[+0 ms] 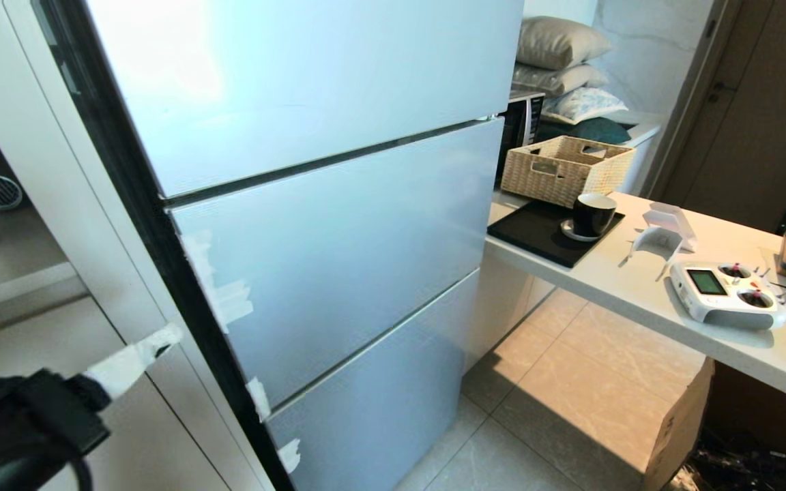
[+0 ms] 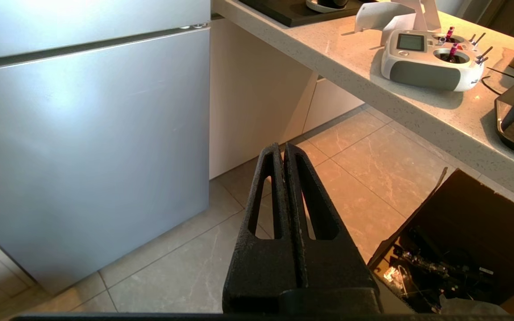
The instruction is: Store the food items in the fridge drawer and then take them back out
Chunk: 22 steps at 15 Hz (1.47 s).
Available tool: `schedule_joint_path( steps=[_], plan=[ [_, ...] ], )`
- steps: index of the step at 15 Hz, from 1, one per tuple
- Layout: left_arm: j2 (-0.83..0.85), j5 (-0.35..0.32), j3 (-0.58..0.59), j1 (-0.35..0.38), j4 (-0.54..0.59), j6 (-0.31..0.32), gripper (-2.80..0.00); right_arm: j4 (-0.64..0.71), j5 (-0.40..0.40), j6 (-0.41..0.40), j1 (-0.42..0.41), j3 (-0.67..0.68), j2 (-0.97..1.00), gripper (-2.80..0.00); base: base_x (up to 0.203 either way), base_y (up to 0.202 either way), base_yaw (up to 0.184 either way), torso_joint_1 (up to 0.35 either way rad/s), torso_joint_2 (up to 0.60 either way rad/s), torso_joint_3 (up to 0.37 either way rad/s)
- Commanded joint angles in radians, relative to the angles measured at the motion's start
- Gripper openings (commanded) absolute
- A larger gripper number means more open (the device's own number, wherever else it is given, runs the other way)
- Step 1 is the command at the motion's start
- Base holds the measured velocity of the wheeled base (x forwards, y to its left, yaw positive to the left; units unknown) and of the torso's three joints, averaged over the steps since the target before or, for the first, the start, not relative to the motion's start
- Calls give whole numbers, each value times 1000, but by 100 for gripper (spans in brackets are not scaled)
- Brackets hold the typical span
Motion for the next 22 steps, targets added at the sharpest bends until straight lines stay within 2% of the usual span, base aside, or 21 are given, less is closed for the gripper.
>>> schedule_joint_path(
  steps=[1,3,6,8,10,13,22],
  plan=[
    [-224,-10,-21,10,202,-2,-280,0,1,-1,0,0,1,-280,0,0,0,0,0,0],
    [-211,57,-75,34,254,-2,-280,0,1,-1,0,0,1,-280,0,0,0,0,0,0],
    [6,138,-160,69,259,-7,-280,0,2,-1,0,0,1,-280,0,0,0,0,0,0],
    [146,163,-214,94,210,-9,-280,0,1,-1,0,0,1,-280,0,0,0,0,0,0],
    [285,186,-258,136,104,-8,-280,0,1,-1,0,0,1,-280,0,0,0,0,0,0],
    [377,248,-323,172,7,-7,-280,0,1,-1,0,0,1,-280,0,0,0,0,0,0],
    [448,259,-391,172,5,-9,-280,0,1,-1,0,0,1,-280,0,0,0,0,0,0]
  ],
)
